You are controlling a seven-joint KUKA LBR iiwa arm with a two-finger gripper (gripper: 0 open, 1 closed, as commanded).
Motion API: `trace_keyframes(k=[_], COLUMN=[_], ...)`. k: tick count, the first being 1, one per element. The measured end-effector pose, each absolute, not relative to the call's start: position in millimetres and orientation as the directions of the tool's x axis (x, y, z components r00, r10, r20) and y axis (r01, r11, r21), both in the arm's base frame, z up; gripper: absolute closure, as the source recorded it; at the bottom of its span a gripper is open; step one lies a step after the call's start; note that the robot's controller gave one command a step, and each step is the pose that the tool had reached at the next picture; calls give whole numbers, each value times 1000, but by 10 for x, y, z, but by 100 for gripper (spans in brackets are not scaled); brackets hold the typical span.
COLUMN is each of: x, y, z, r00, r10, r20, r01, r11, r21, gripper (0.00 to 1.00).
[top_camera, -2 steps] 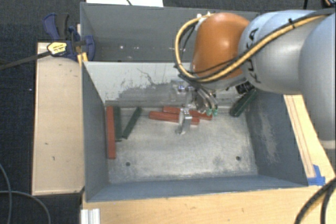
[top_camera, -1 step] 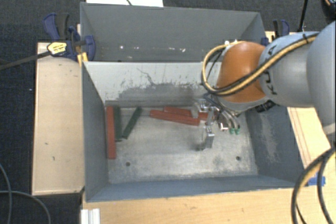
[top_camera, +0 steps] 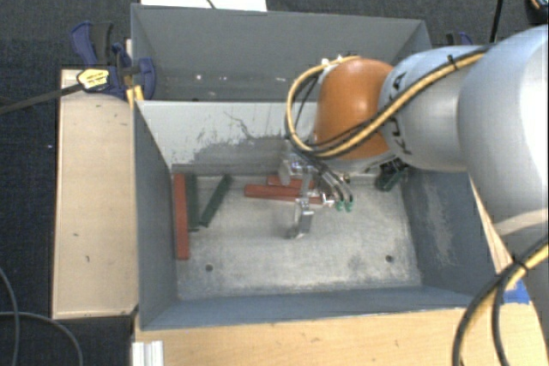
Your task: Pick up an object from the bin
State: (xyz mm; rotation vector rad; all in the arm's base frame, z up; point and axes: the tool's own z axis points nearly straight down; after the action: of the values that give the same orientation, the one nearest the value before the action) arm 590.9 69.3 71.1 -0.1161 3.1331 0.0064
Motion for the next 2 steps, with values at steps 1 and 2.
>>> trace_keyframes(k=[1, 2], x=[5498, 5515], y=[206, 233], z=[703, 705], r00=[-994, -994], r10=[-106, -109], r20=[1, -3], r01=[-106, -109], r11=[994, 994], r21=[-1, 0], gripper=[0, 0])
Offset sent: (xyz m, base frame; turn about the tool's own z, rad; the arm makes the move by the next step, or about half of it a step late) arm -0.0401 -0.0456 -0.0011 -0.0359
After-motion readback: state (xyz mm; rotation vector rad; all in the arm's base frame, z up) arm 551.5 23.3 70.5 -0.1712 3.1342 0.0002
